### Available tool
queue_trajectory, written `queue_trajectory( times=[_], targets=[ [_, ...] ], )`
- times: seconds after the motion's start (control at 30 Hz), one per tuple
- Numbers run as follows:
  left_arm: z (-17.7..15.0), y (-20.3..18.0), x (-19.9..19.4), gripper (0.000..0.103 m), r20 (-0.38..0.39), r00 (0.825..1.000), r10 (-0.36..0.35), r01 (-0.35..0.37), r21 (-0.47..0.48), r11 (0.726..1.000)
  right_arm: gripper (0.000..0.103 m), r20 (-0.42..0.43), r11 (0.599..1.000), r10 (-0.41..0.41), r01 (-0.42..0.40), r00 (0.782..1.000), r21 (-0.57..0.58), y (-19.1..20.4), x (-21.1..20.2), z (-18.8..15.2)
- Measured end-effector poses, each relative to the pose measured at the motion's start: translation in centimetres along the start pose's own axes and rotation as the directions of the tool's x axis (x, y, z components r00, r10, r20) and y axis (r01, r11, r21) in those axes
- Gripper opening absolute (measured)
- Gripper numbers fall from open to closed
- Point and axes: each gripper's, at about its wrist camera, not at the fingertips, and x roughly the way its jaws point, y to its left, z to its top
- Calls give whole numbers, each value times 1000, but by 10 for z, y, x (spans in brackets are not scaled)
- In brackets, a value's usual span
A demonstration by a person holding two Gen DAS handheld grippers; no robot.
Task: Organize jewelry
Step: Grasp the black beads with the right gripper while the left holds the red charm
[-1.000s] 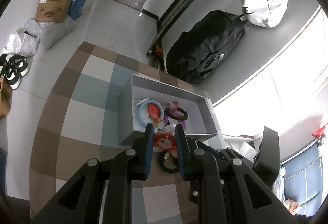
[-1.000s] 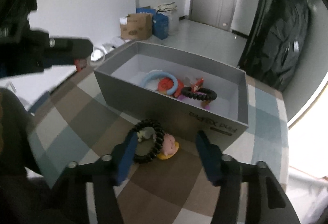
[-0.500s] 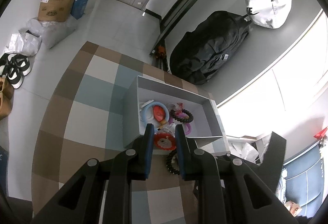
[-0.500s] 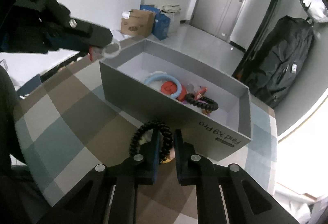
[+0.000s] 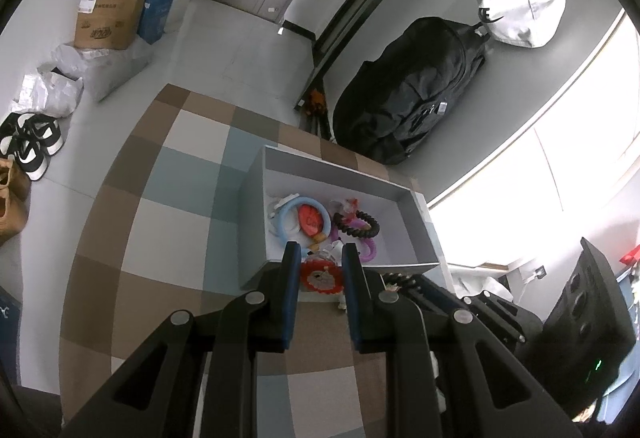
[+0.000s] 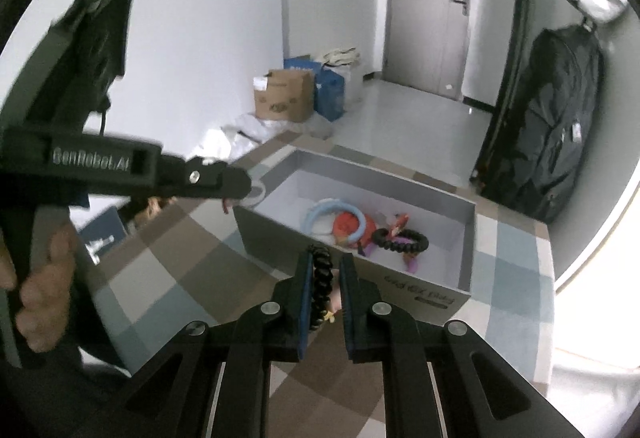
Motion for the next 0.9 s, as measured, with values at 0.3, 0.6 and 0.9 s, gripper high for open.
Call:
queue_trajectory(
  times=[0.3, 0.6, 0.9],
  targets=[
    [-1, -10, 6, 16, 1, 1000, -4, 4, 27, 1000, 12, -14, 982, 117, -113, 993, 151, -24, -2, -2],
    [-1, -15, 11, 16, -10, 1000, 4, -3, 36, 999, 18, -227, 954, 201, -138, 953, 265, -30, 39, -33],
    [0, -14, 13, 16, -20, 1000, 2, -1, 28, 1000, 17, -191, 938, 222, -156, 956, 310, -39, 26, -32]
  ],
)
